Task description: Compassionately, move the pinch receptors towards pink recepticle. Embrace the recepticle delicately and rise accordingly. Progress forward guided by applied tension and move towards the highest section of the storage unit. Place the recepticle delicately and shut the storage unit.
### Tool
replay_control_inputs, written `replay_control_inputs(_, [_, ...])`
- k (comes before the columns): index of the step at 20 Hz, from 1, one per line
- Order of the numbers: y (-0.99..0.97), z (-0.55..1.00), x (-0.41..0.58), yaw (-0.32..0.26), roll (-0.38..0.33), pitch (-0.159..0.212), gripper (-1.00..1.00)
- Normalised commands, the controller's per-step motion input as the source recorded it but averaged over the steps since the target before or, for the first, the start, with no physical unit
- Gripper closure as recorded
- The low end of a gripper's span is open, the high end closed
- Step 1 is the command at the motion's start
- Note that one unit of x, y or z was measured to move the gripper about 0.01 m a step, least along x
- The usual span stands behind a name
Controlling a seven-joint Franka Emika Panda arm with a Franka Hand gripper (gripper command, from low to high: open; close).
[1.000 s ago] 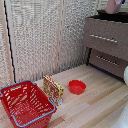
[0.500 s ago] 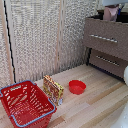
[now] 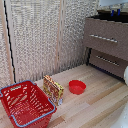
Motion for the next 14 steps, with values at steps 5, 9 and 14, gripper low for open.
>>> replay_control_inputs(5, [0.55,0.39,0.006,0.072,-0.054,0.121,-1.0])
replay_control_inputs(9, [0.4,0.25,-0.001,0.098,-0.163,0.02,-1.0])
replay_control_inputs(14, [0.39,0.08,0.0,0.08,-0.218,-0.006,-1.0])
